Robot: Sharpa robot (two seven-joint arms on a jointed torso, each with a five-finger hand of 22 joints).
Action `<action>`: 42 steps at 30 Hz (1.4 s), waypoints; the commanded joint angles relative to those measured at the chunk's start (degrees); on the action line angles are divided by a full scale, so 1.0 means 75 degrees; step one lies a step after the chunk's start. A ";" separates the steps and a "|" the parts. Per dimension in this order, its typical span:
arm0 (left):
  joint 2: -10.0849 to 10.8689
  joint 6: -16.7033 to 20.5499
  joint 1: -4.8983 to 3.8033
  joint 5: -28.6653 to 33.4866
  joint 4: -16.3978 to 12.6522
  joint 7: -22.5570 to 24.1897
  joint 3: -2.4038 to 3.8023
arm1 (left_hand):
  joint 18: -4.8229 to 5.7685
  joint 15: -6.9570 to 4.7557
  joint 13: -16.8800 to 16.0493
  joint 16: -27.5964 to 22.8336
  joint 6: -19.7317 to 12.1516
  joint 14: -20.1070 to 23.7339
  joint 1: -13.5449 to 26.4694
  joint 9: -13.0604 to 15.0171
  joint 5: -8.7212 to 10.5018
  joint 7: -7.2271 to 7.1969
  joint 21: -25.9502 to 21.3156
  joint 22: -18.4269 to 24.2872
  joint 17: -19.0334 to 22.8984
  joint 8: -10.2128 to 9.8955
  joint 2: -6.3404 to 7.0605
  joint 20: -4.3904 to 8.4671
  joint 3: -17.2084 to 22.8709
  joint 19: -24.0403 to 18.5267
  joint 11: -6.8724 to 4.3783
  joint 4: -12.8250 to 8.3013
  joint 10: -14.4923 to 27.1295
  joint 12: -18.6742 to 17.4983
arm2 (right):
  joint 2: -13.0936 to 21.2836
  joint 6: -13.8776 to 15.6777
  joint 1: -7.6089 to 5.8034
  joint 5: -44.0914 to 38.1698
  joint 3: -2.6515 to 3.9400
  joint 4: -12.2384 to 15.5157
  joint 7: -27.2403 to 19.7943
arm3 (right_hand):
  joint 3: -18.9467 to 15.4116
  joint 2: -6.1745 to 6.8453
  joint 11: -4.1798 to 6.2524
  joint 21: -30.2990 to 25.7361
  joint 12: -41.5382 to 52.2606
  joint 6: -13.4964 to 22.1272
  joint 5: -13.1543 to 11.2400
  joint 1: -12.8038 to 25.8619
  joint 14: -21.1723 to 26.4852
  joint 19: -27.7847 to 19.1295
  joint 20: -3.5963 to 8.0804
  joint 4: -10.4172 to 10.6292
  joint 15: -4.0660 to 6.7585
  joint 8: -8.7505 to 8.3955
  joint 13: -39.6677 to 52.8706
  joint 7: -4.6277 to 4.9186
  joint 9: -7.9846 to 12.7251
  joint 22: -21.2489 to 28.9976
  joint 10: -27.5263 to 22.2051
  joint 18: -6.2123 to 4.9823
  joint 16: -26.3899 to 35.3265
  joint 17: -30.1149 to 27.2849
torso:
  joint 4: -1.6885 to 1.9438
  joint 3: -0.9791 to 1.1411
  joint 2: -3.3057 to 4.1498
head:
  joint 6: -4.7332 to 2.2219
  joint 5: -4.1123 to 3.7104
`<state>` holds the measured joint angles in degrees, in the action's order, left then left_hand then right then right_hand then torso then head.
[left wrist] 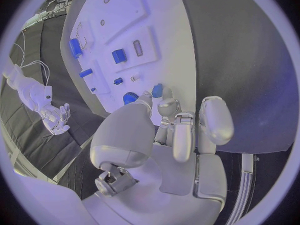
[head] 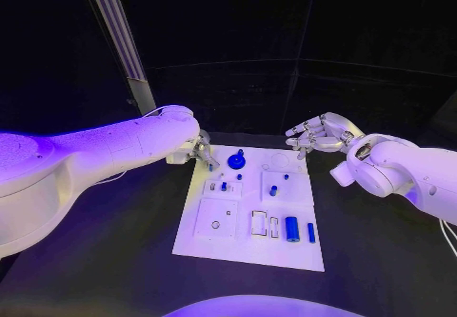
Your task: Assemble the parts on the task board
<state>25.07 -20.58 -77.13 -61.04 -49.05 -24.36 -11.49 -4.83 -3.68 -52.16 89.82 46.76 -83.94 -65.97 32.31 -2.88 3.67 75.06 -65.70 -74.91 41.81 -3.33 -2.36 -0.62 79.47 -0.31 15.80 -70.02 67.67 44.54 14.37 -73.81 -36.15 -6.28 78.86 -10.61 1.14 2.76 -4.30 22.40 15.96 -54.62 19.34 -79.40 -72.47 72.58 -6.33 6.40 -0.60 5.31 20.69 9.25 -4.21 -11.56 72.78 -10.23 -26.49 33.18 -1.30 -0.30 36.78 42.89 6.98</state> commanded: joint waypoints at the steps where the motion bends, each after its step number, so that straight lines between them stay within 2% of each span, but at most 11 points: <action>1: -0.0020 -0.0026 -0.0005 0.0064 0.0007 0.0082 0.0003 | -0.0035 -0.0044 0.0013 0.0024 -0.0074 -0.0808 -0.0148 0.0014 -0.0002 0.0001 0.0026 -0.0009 -0.2013 0.0042 -0.0031 0.0010 0.0044 0.0032 -0.0016 -0.0046 0.0028 0.0043 | -0.0016 -0.0057 -0.0013 -0.0005 0.0004 0.0003 -0.0012 | -0.0023 -0.0067 0.0001 0.0021 0.0049 0.0057 0.0036 -0.0035 0.0033 -0.0047 -0.0021 0.0033 -0.0008 0.0048 0.0008 0.0010 -0.0012 -0.0007 -0.0060 -0.0009 -0.0054 0.0011 | 0.0001 0.0000 -0.0003 | -0.0002 -0.0016; 16: -0.0036 0.0095 0.0005 0.0298 0.0011 0.0105 0.0003 | -0.0032 -0.0070 0.0068 0.0024 -0.0175 -0.0808 -0.0887 0.0034 -0.0007 -0.0032 0.0030 -0.0047 -0.2013 0.0055 -0.0357 0.0029 0.0550 0.0044 -0.0050 -0.0404 0.0069 0.0028 | -0.0052 -0.0057 -0.0013 -0.0005 0.0004 -0.0024 0.0007 | -0.0022 -0.0071 0.0001 0.0021 0.0051 0.0057 0.0037 -0.0038 0.0035 -0.0048 -0.0021 0.0035 -0.0009 0.0049 0.0011 0.0010 -0.0012 -0.0009 -0.0061 -0.0010 -0.0057 0.0012 | 0.0001 -0.0009 0.0002 | -0.0014 -0.0018; 18: -0.0029 0.0104 0.0005 0.0309 -0.0018 0.0115 0.0003 | -0.0038 -0.0112 0.0090 0.0024 -0.0260 -0.0808 -0.1326 0.0011 -0.0011 -0.0086 0.0023 -0.0044 -0.2013 0.0003 -0.0484 0.0058 0.0967 0.0041 -0.0098 -0.0668 0.0111 -0.0008 | -0.0060 -0.0062 -0.0013 -0.0005 0.0004 -0.0030 0.0020 | -0.0022 -0.0073 0.0001 0.0021 0.0051 0.0057 0.0037 -0.0039 0.0036 -0.0049 -0.0021 0.0036 -0.0009 0.0050 0.0012 0.0010 -0.0013 -0.0009 -0.0062 -0.0010 -0.0057 0.0012 | -0.0001 -0.0009 -0.0001 | -0.0018 -0.0018; 21: -0.0013 0.0084 0.0007 0.0432 -0.0072 0.0123 0.0002 | -0.0036 -0.0147 0.0137 0.0024 -0.0355 -0.0808 -0.1827 -0.0020 -0.0009 -0.0079 0.0020 -0.0055 -0.2013 -0.0064 -0.0482 0.0105 0.1753 0.0042 -0.0115 -0.1040 0.0180 -0.0089 | -0.0068 -0.0074 -0.0012 -0.0005 0.0004 -0.0037 0.0035 | -0.0022 -0.0073 0.0001 0.0021 0.0051 0.0057 0.0037 -0.0039 0.0036 -0.0049 -0.0021 0.0036 -0.0009 0.0050 0.0012 0.0010 -0.0013 -0.0009 -0.0062 -0.0010 -0.0057 0.0012 | 0.0008 -0.0007 0.0000 | -0.0026 -0.0022; 22: -0.0004 0.0073 0.0007 0.0491 -0.0093 0.0125 0.0002 | -0.0033 -0.0143 0.0152 0.0024 -0.0377 -0.0808 -0.1917 -0.0022 -0.0010 -0.0063 0.0018 -0.0057 -0.2013 -0.0072 -0.0437 0.0108 0.2009 0.0043 -0.0105 -0.1141 0.0191 -0.0111 | -0.0070 -0.0080 -0.0012 -0.0005 0.0004 -0.0041 0.0040 | -0.0022 -0.0073 0.0001 0.0021 0.0051 0.0057 0.0037 -0.0039 0.0036 -0.0049 -0.0021 0.0036 -0.0009 0.0050 0.0012 0.0010 -0.0013 -0.0009 -0.0062 -0.0010 -0.0057 0.0012 | 0.0007 -0.0007 -0.0002 | -0.0028 -0.0023; 23: 0.0021 0.0072 0.0008 0.0575 -0.0139 0.0126 0.0002 | -0.0015 -0.0123 0.0200 0.0024 -0.0397 -0.0808 -0.1798 -0.0003 -0.0034 0.0003 0.0019 -0.0073 -0.2013 -0.0052 -0.0153 0.0065 0.2688 0.0046 -0.0010 -0.1224 0.0181 -0.0153 | -0.0071 -0.0091 -0.0012 -0.0005 0.0004 -0.0046 0.0047 | -0.0022 -0.0073 0.0001 0.0021 0.0051 0.0057 0.0037 -0.0039 0.0036 -0.0049 -0.0021 0.0036 -0.0009 0.0050 0.0012 0.0010 -0.0013 -0.0009 -0.0062 -0.0010 -0.0057 0.0012 | 0.0001 -0.0006 -0.0004 | -0.0033 -0.0021; 24: 0.0048 0.0082 0.0009 0.0622 -0.0188 0.0124 0.0002 | -0.0019 -0.0093 0.0216 0.0024 -0.0391 -0.0808 -0.1761 0.0008 -0.0029 -0.0020 0.0019 -0.0079 -0.2013 -0.0034 -0.0108 0.0056 0.2955 0.0047 -0.0030 -0.1256 0.0170 -0.0159 | -0.0070 -0.0099 -0.0012 -0.0005 0.0004 -0.0048 0.0051 | -0.0022 -0.0073 0.0001 0.0021 0.0051 0.0057 0.0038 -0.0039 0.0036 -0.0049 -0.0022 0.0036 -0.0009 0.0050 0.0012 0.0010 -0.0013 -0.0009 -0.0062 -0.0010 -0.0057 0.0012 | 0.0000 -0.0007 -0.0005 | -0.0035 -0.0019; 25: 0.0075 0.0101 0.0009 0.0652 -0.0233 0.0121 0.0002 | -0.0019 -0.0083 0.0232 0.0024 -0.0389 -0.0808 -0.1554 0.0039 -0.0021 -0.0005 0.0017 -0.0085 -0.2013 0.0008 0.0084 0.0035 0.3422 0.0047 -0.0013 -0.1270 0.0142 -0.0160 | -0.0069 -0.0106 -0.0012 -0.0005 0.0004 -0.0051 0.0055 | -0.0020 -0.0076 0.0001 0.0021 0.0051 0.0057 0.0040 -0.0043 0.0039 -0.0051 -0.0022 0.0036 -0.0009 0.0051 0.0013 0.0010 -0.0013 -0.0010 -0.0066 -0.0010 -0.0059 0.0013 | 0.0001 -0.0008 -0.0007 | -0.0034 -0.0021; 26: 0.0112 0.0139 0.0010 0.0687 -0.0297 0.0115 0.0002 | -0.0002 -0.0113 0.0268 0.0024 -0.0393 -0.0808 -0.1102 0.0103 -0.0034 0.0015 0.0014 -0.0102 -0.2013 0.0095 0.0487 -0.0029 0.4316 0.0049 0.0056 -0.1290 0.0096 -0.0163 | -0.0067 -0.0113 -0.0012 -0.0005 0.0004 -0.0054 0.0058 | -0.0020 -0.0076 0.0001 0.0021 0.0051 0.0057 0.0040 -0.0043 0.0039 -0.0051 -0.0022 0.0036 -0.0009 0.0051 0.0013 0.0010 -0.0013 -0.0010 -0.0066 -0.0010 -0.0059 0.0013 | 0.0001 -0.0008 -0.0007 | -0.0035 -0.0023; 30: 0.0277 0.0391 0.0011 0.0917 -0.0551 0.0056 0.0002 | -0.0027 -0.0060 0.0270 0.0024 -0.0383 -0.0808 -0.0802 0.0194 -0.0015 0.0021 0.0009 -0.0115 -0.2013 0.0226 0.0594 0.0020 0.4903 0.0053 -0.0034 -0.1415 0.0049 -0.0135 | -0.0063 -0.0139 -0.0011 -0.0005 0.0003 -0.0070 0.0068 | -0.0020 -0.0076 0.0001 0.0021 0.0051 0.0057 0.0040 -0.0043 0.0039 -0.0051 -0.0022 0.0036 -0.0009 0.0051 0.0013 0.0010 -0.0013 -0.0010 -0.0066 -0.0010 -0.0059 0.0013 | 0.0008 -0.0006 -0.0009 | -0.0050 -0.0029; 42: 0.1005 0.1553 0.0007 0.1141 -0.1658 -0.0059 0.0003 | -0.0009 -0.0086 0.0109 0.0024 -0.0379 -0.0808 -0.0456 0.0308 -0.0002 -0.0020 0.0072 -0.0230 -0.2013 0.0397 0.0767 0.0047 0.5403 0.0114 -0.0062 -0.1609 -0.0105 0.0009 | -0.0120 -0.0208 -0.0009 -0.0005 0.0002 -0.0117 0.0071 | -0.0016 -0.0084 0.0001 0.0020 0.0050 0.0058 0.0043 -0.0055 0.0047 -0.0055 -0.0023 0.0034 -0.0010 0.0053 0.0016 0.0011 -0.0013 -0.0011 -0.0076 -0.0010 -0.0061 0.0013 | 0.0005 -0.0004 -0.0005 | -0.0102 0.0013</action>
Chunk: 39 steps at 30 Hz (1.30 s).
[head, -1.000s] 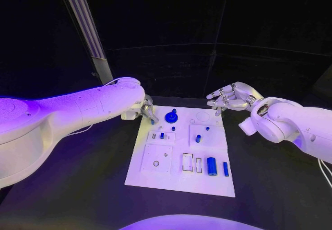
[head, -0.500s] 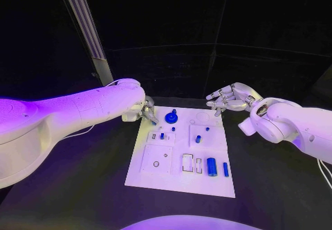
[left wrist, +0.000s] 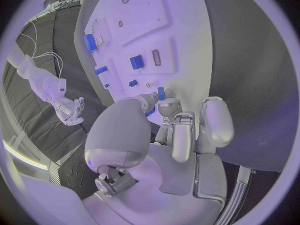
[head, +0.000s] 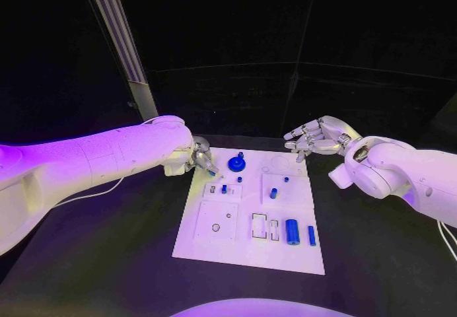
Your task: Assemble the parts on the task board
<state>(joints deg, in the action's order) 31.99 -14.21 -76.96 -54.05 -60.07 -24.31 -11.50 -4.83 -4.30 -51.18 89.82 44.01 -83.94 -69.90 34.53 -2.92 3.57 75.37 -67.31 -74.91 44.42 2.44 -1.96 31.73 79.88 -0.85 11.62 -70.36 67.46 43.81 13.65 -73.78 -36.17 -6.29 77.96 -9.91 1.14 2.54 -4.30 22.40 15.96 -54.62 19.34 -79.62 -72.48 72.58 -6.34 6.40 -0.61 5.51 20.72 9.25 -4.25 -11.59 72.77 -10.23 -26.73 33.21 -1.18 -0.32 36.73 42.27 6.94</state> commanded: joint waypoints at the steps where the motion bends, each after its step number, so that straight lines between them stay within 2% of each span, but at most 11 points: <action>1: 0.0154 0.0803 -0.0014 0.0213 -0.0308 -0.0072 0.0004 | -0.0008 -0.0005 -0.0027 0.0024 -0.0010 -0.0808 0.0080 0.0017 0.0004 -0.0009 0.0036 -0.0023 -0.2013 0.0057 0.0006 -0.0004 0.1110 0.0064 0.0007 -0.1059 -0.0066 0.0043 | -0.0027 -0.0119 -0.0012 -0.0003 0.0004 0.0002 -0.0023 | -0.0016 -0.0055 0.0000 0.0020 0.0050 0.0057 0.0043 -0.0025 0.0048 -0.0055 -0.0023 0.0034 -0.0009 0.0026 0.0012 0.0011 -0.0007 -0.0007 -0.0075 -0.0010 -0.0029 0.0009 | -0.0004 -0.0003 0.0007 | -0.0016 0.0012; 4: 0.0403 0.1035 -0.0014 0.0220 -0.0723 -0.0104 0.0002 | -0.0006 -0.0009 -0.0038 0.0024 -0.0009 -0.0808 0.0111 0.0027 0.0005 -0.0014 0.0043 -0.0034 -0.2013 0.0072 0.0034 0.0000 0.1142 0.0071 0.0003 -0.1076 -0.0079 0.0055 | -0.0035 -0.0130 -0.0011 -0.0003 0.0003 -0.0015 -0.0023 | -0.0016 -0.0055 0.0000 0.0020 0.0050 0.0057 0.0043 -0.0025 0.0048 -0.0055 -0.0023 0.0034 -0.0009 0.0026 0.0012 0.0011 -0.0007 -0.0007 -0.0075 -0.0010 -0.0029 0.0009 | 0.0003 -0.0002 0.0010 | -0.0004 0.0018; 8: 0.0621 0.1079 -0.0013 0.0222 -0.1082 -0.0139 -0.0002 | -0.0006 -0.0014 0.0006 0.0024 -0.0014 -0.0808 0.0145 0.0036 0.0006 -0.0021 0.0044 -0.0037 -0.2013 0.0088 0.0088 0.0004 0.1172 0.0074 -0.0003 -0.1105 -0.0064 0.0034 | -0.0055 -0.0135 -0.0010 -0.0003 0.0003 -0.0040 -0.0036 | -0.0016 -0.0055 0.0000 0.0020 0.0050 0.0057 0.0043 -0.0025 0.0048 -0.0055 -0.0023 0.0034 -0.0009 0.0026 0.0012 0.0011 -0.0007 -0.0007 -0.0075 -0.0010 -0.0029 0.0009 | -0.0017 0.0000 0.0007 | -0.0011 0.0032; 11: 0.0791 0.1103 -0.0011 0.0224 -0.1356 -0.0155 -0.0008 | -0.0006 -0.0016 0.0016 0.0024 -0.0012 -0.0808 0.0164 0.0040 0.0007 -0.0025 0.0045 -0.0039 -0.2013 0.0095 0.0114 0.0007 0.1180 0.0076 -0.0006 -0.1115 -0.0063 0.0030 | -0.0068 -0.0146 -0.0008 -0.0003 0.0003 -0.0058 -0.0042 | -0.0016 -0.0055 0.0000 0.0020 0.0050 0.0057 0.0043 -0.0025 0.0048 -0.0055 -0.0023 0.0034 -0.0009 0.0026 0.0012 0.0011 -0.0007 -0.0007 -0.0075 -0.0010 -0.0029 0.0009 | -0.0006 -0.0005 0.0010 | 0.0005 0.0026; 14: 0.0886 0.1130 -0.0005 0.0216 -0.1524 -0.0154 -0.0018 | -0.0007 -0.0020 0.0024 0.0024 -0.0001 -0.0808 0.0192 0.0047 0.0007 -0.0033 0.0040 -0.0034 -0.2013 0.0110 0.0158 0.0010 0.1181 0.0074 -0.0011 -0.1135 -0.0066 0.0029 | -0.0069 -0.0151 -0.0006 -0.0003 0.0003 -0.0072 -0.0047 | -0.0016 -0.0055 0.0000 0.0020 0.0050 0.0057 0.0043 -0.0025 0.0048 -0.0055 -0.0023 0.0034 -0.0009 0.0026 0.0012 0.0011 -0.0007 -0.0007 -0.0075 -0.0010 -0.0029 0.0009 | 0.0005 -0.0008 0.0006 | 0.0027 0.0015; 18: 0.0994 0.1170 0.0014 -0.0009 -0.1733 -0.0142 -0.0053 | -0.0007 -0.0024 0.0033 0.0024 0.0011 -0.0808 0.0218 0.0052 0.0009 -0.0042 0.0042 -0.0037 -0.2013 0.0124 0.0193 0.0014 0.1174 0.0076 -0.0017 -0.1149 -0.0070 0.0027 | -0.0061 -0.0158 -0.0003 -0.0003 0.0002 -0.0083 -0.0050 | -0.0016 -0.0055 0.0000 0.0020 0.0050 0.0057 0.0043 -0.0025 0.0048 -0.0055 -0.0023 0.0034 -0.0009 0.0026 0.0012 0.0011 -0.0007 -0.0007 -0.0075 -0.0010 -0.0029 0.0009 | -0.0010 -0.0006 0.0008 | 0.0034 0.0051; 23: 0.1088 0.1221 0.0037 -0.0214 -0.1926 -0.0099 -0.0075 | -0.0006 -0.0033 0.0049 0.0024 0.0056 -0.0808 0.0289 0.0061 0.0013 -0.0061 0.0041 -0.0041 -0.2013 0.0155 0.0247 0.0021 0.1137 0.0078 -0.0030 -0.1144 -0.0081 0.0023 | -0.0052 -0.0185 0.0002 -0.0003 0.0002 -0.0070 -0.0056 | -0.0012 -0.0065 -0.0002 0.0019 0.0049 0.0060 0.0045 -0.0034 0.0059 -0.0062 -0.0024 0.0037 -0.0011 0.0028 0.0016 0.0014 -0.0007 -0.0009 -0.0087 -0.0010 -0.0031 0.0010 | -0.0020 -0.0011 0.0011 | 0.0046 0.0066; 30: 0.1127 0.1247 0.0052 -0.0321 -0.2034 -0.0108 -0.0088 | -0.0010 -0.0054 0.0054 0.0024 0.0141 -0.0808 0.0372 0.0079 0.0016 -0.0102 0.0031 -0.0033 -0.2013 0.0213 0.0303 0.0037 0.1064 0.0073 -0.0061 -0.1136 -0.0102 0.0028 | -0.0052 -0.0228 0.0009 -0.0003 0.0001 -0.0031 -0.0063 | -0.0010 -0.0066 -0.0002 0.0019 0.0050 0.0063 0.0044 -0.0047 0.0065 -0.0066 -0.0025 0.0032 -0.0011 0.0029 0.0019 0.0014 -0.0007 -0.0011 -0.0094 -0.0010 -0.0035 0.0011 | -0.0020 -0.0002 0.0019 | 0.0062 0.0076; 39: 0.1121 0.0983 0.0059 -0.0553 -0.2079 -0.0160 -0.0126 | -0.0009 -0.0073 0.0035 0.0024 0.0180 -0.0808 0.0374 0.0089 0.0017 -0.0134 0.0032 -0.0041 -0.2013 0.0247 0.0366 0.0053 0.1013 0.0076 -0.0087 -0.1184 -0.0122 0.0044 | -0.0055 -0.0245 0.0013 -0.0003 0.0001 -0.0032 -0.0068 | -0.0010 -0.0066 -0.0002 0.0019 0.0050 0.0063 0.0044 -0.0047 0.0065 -0.0066 -0.0025 0.0032 -0.0011 0.0029 0.0019 0.0014 -0.0007 -0.0011 -0.0094 -0.0010 -0.0035 0.0011 | -0.0018 -0.0004 0.0020 | 0.0109 0.0085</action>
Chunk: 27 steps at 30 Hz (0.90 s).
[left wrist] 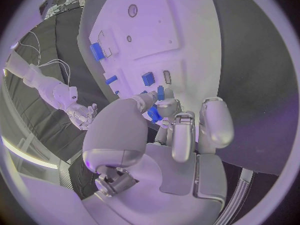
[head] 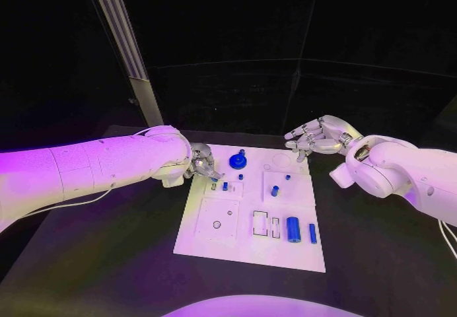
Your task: Assemble the parts on the task board
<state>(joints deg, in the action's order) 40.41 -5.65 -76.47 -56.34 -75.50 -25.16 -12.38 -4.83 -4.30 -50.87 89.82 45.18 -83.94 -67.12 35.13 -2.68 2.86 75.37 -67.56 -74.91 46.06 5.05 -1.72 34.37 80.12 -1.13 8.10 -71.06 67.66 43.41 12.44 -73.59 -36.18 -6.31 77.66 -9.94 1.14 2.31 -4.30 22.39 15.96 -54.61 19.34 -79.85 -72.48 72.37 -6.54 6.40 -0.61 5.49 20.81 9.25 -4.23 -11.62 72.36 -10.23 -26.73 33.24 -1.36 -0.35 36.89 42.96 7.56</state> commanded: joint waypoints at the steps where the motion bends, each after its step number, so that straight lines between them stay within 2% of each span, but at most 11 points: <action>1: -0.0003 -0.0185 -0.0006 -0.0269 -0.0023 -0.0051 -0.0019 | -0.0008 -0.0076 -0.0004 0.0024 0.0027 -0.0807 0.0004 0.0010 -0.0016 -0.0042 0.0031 -0.0008 -0.2012 0.0031 0.0024 0.0023 0.0654 0.0043 -0.0051 -0.0720 -0.0028 0.0016 | -0.0002 -0.0083 -0.0012 -0.0002 0.0004 0.0003 -0.0064 | -0.0010 -0.0035 -0.0001 0.0019 0.0050 0.0063 0.0044 -0.0016 0.0065 -0.0038 0.0003 0.0032 -0.0011 0.0032 0.0008 0.0014 -0.0010 -0.0007 -0.0038 -0.0010 -0.0035 0.0007 | 0.0006 -0.0001 -0.0001 | 0.0020 0.0002; 11: -0.0018 -0.0351 -0.0003 -0.0332 -0.0034 -0.0067 -0.0083 | -0.0007 -0.0088 -0.0017 0.0024 0.0062 -0.0807 0.0009 0.0013 -0.0015 -0.0059 0.0030 -0.0012 -0.2012 0.0051 0.0064 0.0035 0.0598 0.0044 -0.0065 -0.0751 -0.0044 0.0028 | -0.0003 -0.0087 -0.0011 -0.0002 0.0004 -0.0016 -0.0067 | -0.0010 -0.0035 -0.0001 0.0019 0.0050 0.0063 0.0044 -0.0016 0.0065 -0.0038 0.0003 0.0032 -0.0011 0.0032 0.0008 0.0014 -0.0010 -0.0007 -0.0038 -0.0010 -0.0035 0.0007 | -0.0002 0.0000 0.0000 | 0.0046 -0.0001; 27: 0.0008 -0.0616 0.0001 -0.0338 -0.0082 -0.0077 -0.0099 | -0.0009 -0.0097 -0.0025 0.0024 0.0097 -0.0807 0.0022 0.0015 -0.0015 -0.0072 0.0024 -0.0007 -0.2012 0.0069 0.0084 0.0044 0.0549 0.0041 -0.0076 -0.0764 -0.0054 0.0035 | 0.0000 -0.0092 -0.0010 -0.0002 0.0004 -0.0023 -0.0060 | -0.0010 -0.0035 -0.0001 0.0019 0.0050 0.0063 0.0044 -0.0016 0.0065 -0.0038 0.0003 0.0032 -0.0011 0.0032 0.0008 0.0014 -0.0010 -0.0007 -0.0038 -0.0010 -0.0035 0.0007 | 0.0001 0.0000 -0.0007 | 0.0078 0.0015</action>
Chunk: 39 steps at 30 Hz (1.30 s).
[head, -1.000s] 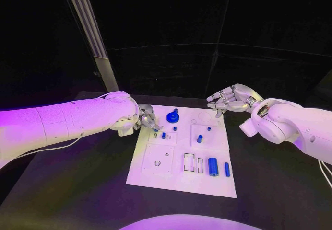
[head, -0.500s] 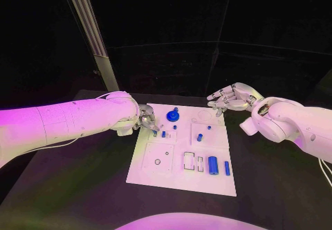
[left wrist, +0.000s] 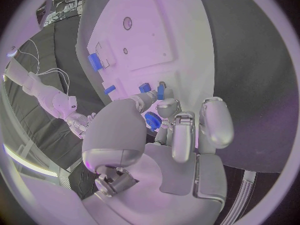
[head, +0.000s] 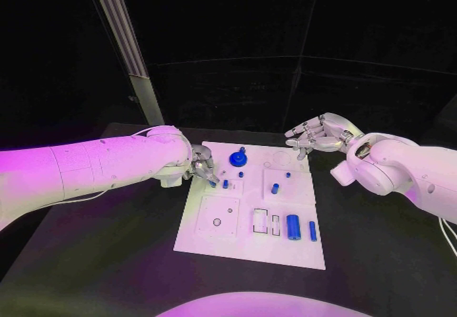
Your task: Assemble the parts on the task board
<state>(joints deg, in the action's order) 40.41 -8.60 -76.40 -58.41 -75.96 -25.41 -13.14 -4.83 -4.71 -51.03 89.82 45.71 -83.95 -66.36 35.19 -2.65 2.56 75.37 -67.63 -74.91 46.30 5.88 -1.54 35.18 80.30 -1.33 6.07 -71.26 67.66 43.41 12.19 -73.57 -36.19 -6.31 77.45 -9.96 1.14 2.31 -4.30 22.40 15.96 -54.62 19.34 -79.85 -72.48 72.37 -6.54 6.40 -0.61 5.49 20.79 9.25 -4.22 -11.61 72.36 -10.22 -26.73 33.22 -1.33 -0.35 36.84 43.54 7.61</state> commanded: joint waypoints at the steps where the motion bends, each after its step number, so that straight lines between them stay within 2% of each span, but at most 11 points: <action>1: 0.0011 -0.0244 -0.0008 -0.0062 -0.0024 -0.0043 0.0001 | -0.0008 -0.0042 -0.0005 0.0024 0.0027 -0.0807 -0.0080 0.0007 -0.0020 -0.0031 0.0024 0.0003 -0.2013 0.0037 -0.0025 0.0020 0.0440 0.0016 -0.0050 -0.0493 -0.0029 0.0037 | 0.0001 -0.0060 -0.0013 -0.0001 0.0004 0.0005 -0.0058 | -0.0010 -0.0035 -0.0001 0.0019 0.0050 0.0063 0.0044 -0.0016 0.0065 -0.0039 0.0002 0.0032 -0.0011 0.0033 0.0009 0.0014 -0.0011 -0.0009 -0.0039 -0.0011 -0.0035 0.0010 | -0.0004 -0.0001 -0.0001 | 0.0001 0.0009; 26: -0.0045 -0.0342 -0.0006 -0.0061 0.0029 -0.0049 0.0000 | -0.0009 -0.0049 0.0017 0.0024 0.0063 -0.0807 -0.0030 0.0003 -0.0019 -0.0041 0.0013 0.0011 -0.2013 0.0049 -0.0028 0.0029 0.0362 0.0010 -0.0058 -0.0470 -0.0026 0.0026 | -0.0010 -0.0045 -0.0012 -0.0001 0.0003 -0.0004 -0.0043 | -0.0009 -0.0039 -0.0004 0.0020 0.0056 0.0067 0.0037 -0.0037 0.0077 -0.0047 0.0001 0.0028 -0.0013 0.0037 0.0020 0.0017 -0.0012 -0.0015 -0.0050 -0.0012 -0.0045 0.0013 | -0.0006 0.0004 0.0004 | 0.0022 0.0007; 32: -0.0015 -0.0090 -0.0004 -0.0061 -0.0006 -0.0018 0.0000 | -0.0004 -0.0055 -0.0032 0.0024 0.0087 -0.0807 -0.0029 0.0002 -0.0021 -0.0054 0.0027 -0.0015 -0.2013 0.0059 -0.0081 0.0035 0.0350 0.0021 -0.0069 -0.0459 -0.0059 0.0056 | -0.0005 -0.0040 -0.0012 -0.0001 0.0003 -0.0001 -0.0042 | -0.0009 -0.0039 -0.0004 0.0020 0.0056 0.0067 0.0037 -0.0037 0.0077 -0.0047 0.0001 0.0028 -0.0013 0.0037 0.0020 0.0017 -0.0012 -0.0015 -0.0050 -0.0012 -0.0045 0.0013 | -0.0003 0.0002 0.0004 | 0.0022 -0.0004; 39: 0.0131 0.0435 0.0001 -0.0060 -0.0198 0.0091 0.0001 | 0.0012 -0.0070 -0.0160 0.0024 0.0123 -0.0807 -0.0068 0.0005 -0.0022 -0.0075 0.0077 -0.0094 -0.2013 0.0080 -0.0129 0.0046 0.0354 0.0058 -0.0090 -0.0490 -0.0151 0.0141 | -0.0002 -0.0046 -0.0012 -0.0001 0.0003 -0.0005 -0.0043 | -0.0009 -0.0039 -0.0004 0.0020 0.0056 0.0067 0.0037 -0.0037 0.0077 -0.0047 0.0001 0.0028 -0.0013 0.0037 0.0020 0.0017 -0.0012 -0.0015 -0.0050 -0.0012 -0.0045 0.0013 | 0.0002 0.0001 -0.0001 | 0.0028 -0.0007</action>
<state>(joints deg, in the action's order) 41.29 -8.44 -76.34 -58.56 -77.10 -25.36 -13.17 -4.83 -4.74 -52.19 89.82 46.59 -83.98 -66.53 35.11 -2.65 2.25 75.73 -68.29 -74.91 46.69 5.66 -1.33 34.86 80.51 -2.04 5.76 -72.01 68.49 43.40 12.16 -73.56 -36.19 -6.32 77.37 -9.93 1.14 2.31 -4.30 22.39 16.18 -54.41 19.34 -79.85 -72.26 72.38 -6.54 6.40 -0.83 5.49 20.89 9.46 -4.22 -11.66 72.36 -10.23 -26.73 33.25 -1.36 -0.34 36.85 43.73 7.53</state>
